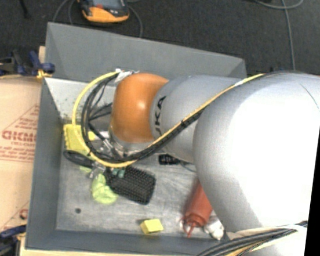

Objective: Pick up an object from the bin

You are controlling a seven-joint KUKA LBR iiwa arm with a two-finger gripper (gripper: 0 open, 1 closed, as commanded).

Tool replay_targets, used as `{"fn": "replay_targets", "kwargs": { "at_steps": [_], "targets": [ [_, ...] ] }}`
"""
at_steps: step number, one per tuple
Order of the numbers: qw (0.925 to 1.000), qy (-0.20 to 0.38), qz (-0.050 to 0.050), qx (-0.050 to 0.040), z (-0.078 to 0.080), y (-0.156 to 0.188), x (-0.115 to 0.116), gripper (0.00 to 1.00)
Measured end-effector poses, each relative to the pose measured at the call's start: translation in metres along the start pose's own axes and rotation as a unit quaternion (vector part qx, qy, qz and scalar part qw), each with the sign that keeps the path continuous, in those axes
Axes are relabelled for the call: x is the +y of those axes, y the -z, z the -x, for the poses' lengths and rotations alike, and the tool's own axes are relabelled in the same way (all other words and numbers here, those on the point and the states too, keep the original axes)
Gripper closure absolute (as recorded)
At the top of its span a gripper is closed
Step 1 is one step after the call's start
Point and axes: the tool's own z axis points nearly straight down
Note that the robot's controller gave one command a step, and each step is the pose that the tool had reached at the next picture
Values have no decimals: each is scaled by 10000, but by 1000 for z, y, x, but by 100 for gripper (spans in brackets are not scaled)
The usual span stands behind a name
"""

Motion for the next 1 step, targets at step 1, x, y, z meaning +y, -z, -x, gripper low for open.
{"fn": "replay_targets", "kwargs": {
  "at_steps": [1],
  "targets": [
    [9999,11,-49,113,-1,33,1,100]
  ]
}}
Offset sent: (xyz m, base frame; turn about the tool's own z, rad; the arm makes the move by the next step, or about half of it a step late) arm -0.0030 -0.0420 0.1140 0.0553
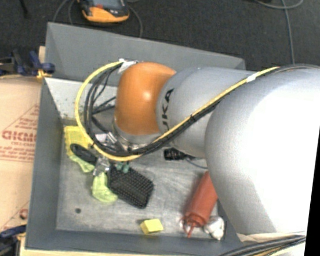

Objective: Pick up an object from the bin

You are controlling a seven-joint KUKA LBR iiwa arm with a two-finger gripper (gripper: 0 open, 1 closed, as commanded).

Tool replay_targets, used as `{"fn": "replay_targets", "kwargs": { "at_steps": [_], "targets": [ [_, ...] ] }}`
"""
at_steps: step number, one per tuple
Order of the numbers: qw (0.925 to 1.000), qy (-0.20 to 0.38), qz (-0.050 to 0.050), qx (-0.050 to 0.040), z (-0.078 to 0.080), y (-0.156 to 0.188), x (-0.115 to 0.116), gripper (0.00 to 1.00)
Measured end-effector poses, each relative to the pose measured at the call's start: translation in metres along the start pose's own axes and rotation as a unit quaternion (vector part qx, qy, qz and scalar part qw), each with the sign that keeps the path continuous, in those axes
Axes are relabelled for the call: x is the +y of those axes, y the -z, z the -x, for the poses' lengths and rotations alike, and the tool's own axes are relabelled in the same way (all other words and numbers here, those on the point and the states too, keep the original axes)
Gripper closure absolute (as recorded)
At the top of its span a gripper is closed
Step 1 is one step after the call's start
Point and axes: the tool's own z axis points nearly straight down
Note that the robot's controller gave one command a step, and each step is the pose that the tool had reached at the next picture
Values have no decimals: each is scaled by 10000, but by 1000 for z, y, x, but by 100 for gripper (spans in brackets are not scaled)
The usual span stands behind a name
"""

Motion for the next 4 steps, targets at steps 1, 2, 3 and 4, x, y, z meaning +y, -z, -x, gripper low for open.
{"fn": "replay_targets", "kwargs": {
  "at_steps": [1,2,3,4],
  "targets": [
    [9998,-199,8,-8,4,61,-29,100],
    [9997,-208,14,-91,15,87,-28,100],
    [9999,-111,-12,12,3,116,-26,100],
    [10000,-91,-2,-1,4,133,-29,100]
  ]
}}
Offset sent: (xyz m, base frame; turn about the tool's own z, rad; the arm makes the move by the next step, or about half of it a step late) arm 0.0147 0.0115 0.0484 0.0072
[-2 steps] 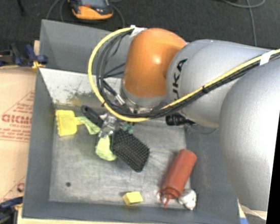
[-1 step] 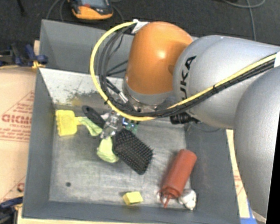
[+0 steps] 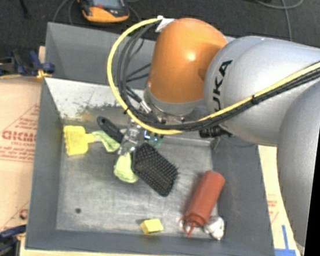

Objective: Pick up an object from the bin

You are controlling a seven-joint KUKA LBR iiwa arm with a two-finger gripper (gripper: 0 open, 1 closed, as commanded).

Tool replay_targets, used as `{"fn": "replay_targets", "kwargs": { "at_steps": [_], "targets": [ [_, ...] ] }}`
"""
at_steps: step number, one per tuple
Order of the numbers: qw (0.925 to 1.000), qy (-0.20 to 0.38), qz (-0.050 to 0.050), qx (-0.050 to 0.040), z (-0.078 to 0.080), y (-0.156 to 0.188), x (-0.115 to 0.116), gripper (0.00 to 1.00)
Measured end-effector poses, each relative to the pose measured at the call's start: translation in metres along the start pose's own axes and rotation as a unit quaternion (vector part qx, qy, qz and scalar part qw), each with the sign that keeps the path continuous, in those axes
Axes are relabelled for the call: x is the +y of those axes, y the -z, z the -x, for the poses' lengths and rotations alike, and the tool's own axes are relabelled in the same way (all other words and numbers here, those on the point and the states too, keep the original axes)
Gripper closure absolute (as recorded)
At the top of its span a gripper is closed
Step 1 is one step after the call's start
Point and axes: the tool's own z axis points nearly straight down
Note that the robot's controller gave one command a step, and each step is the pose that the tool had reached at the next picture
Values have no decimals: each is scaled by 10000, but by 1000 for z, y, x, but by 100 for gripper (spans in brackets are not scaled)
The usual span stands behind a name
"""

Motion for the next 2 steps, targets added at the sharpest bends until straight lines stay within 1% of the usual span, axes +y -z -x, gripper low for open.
{"fn": "replay_targets", "kwargs": {
  "at_steps": [1,2],
  "targets": [
    [10000,6,12,-20,3,16,-7,100],
    [9981,616,3,-64,6,34,-13,100]
  ]
}}
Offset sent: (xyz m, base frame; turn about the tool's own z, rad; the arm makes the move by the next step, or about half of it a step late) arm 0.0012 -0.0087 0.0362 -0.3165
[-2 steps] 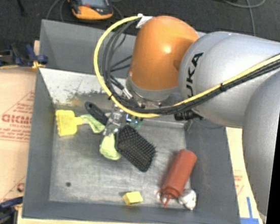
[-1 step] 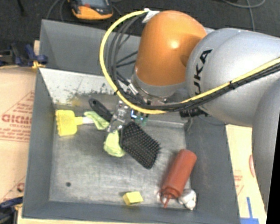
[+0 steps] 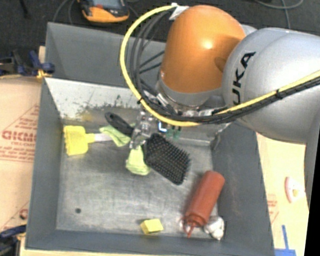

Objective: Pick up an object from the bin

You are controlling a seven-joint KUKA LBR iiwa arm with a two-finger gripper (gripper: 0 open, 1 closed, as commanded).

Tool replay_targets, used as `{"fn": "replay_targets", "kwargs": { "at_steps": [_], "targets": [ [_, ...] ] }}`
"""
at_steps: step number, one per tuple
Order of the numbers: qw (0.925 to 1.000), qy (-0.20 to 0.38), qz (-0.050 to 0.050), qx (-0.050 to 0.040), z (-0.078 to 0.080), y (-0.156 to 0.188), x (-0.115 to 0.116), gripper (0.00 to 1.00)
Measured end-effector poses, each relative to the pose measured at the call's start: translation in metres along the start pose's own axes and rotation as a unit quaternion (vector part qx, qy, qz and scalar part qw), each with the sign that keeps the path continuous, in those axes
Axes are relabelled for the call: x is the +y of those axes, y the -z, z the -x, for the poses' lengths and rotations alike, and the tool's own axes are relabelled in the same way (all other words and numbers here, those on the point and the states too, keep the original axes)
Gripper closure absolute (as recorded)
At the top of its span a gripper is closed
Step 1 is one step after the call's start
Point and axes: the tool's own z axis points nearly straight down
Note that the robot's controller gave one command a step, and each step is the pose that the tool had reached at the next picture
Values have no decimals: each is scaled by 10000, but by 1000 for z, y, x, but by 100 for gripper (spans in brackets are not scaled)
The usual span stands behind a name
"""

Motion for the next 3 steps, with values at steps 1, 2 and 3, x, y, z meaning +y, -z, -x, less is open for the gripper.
{"fn": "replay_targets", "kwargs": {
  "at_steps": [1,2,3],
  "targets": [
    [9955,942,12,-21,18,-44,-6,100],
    [9996,274,12,24,-20,-115,-3,100],
    [9919,1271,3,35,50,-83,22,100]
  ]
}}
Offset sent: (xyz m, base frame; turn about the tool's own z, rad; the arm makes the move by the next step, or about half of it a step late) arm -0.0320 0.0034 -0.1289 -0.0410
